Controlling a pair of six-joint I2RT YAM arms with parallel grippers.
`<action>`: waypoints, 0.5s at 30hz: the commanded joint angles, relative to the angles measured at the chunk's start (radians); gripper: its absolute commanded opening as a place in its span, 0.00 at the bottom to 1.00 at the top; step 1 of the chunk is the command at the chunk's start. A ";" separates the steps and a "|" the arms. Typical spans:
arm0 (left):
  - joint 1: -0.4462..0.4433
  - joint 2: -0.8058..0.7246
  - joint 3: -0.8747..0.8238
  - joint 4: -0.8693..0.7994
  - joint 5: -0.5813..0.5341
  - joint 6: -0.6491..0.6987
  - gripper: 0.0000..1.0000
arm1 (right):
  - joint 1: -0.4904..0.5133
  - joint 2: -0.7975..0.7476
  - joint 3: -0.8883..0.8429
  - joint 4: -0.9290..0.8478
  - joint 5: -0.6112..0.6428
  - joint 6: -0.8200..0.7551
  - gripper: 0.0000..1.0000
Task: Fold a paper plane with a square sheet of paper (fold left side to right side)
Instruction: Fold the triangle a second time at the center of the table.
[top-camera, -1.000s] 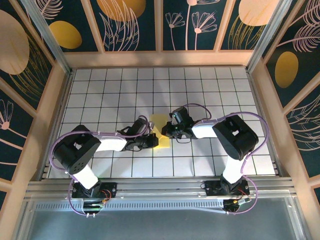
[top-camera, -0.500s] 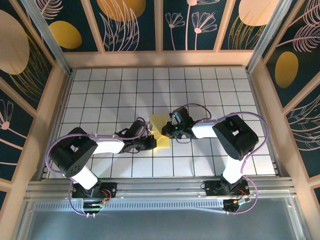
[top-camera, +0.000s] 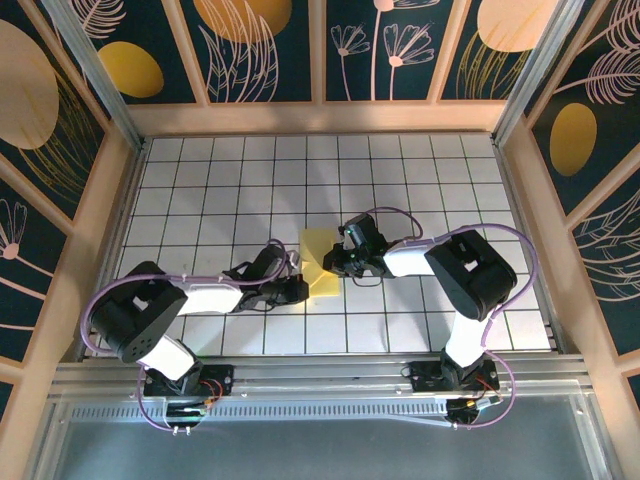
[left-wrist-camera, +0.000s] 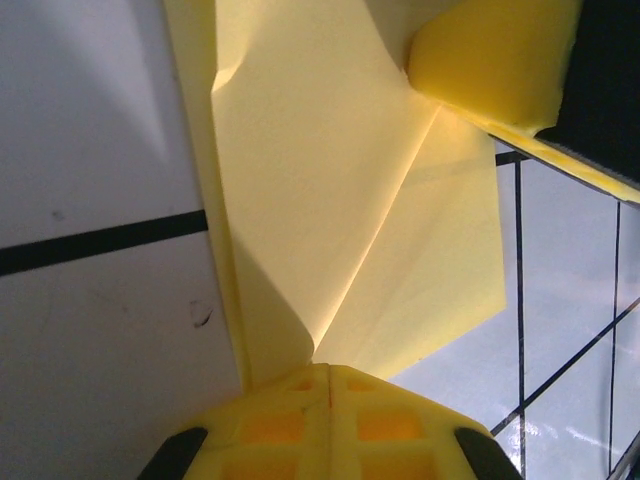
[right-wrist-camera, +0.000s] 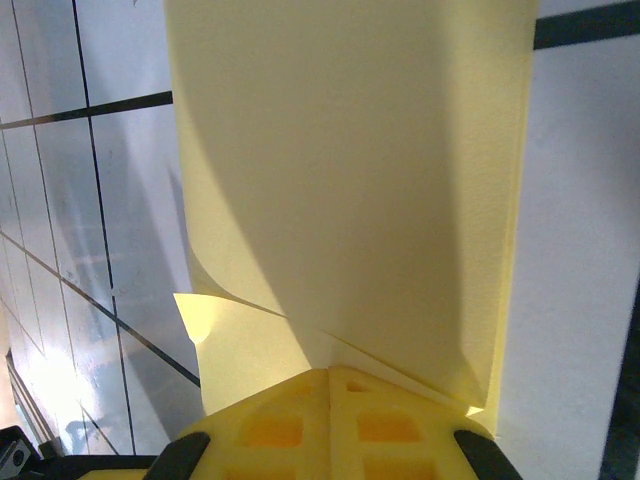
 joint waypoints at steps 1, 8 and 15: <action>0.006 -0.001 -0.061 -0.144 -0.026 -0.028 0.01 | -0.010 0.039 -0.025 -0.113 0.057 -0.020 0.00; 0.005 -0.080 -0.087 -0.150 -0.045 -0.049 0.00 | -0.011 0.008 -0.002 -0.105 0.031 -0.030 0.00; 0.030 -0.228 -0.001 -0.299 -0.158 0.000 0.31 | -0.028 -0.137 0.047 -0.098 0.034 -0.052 0.15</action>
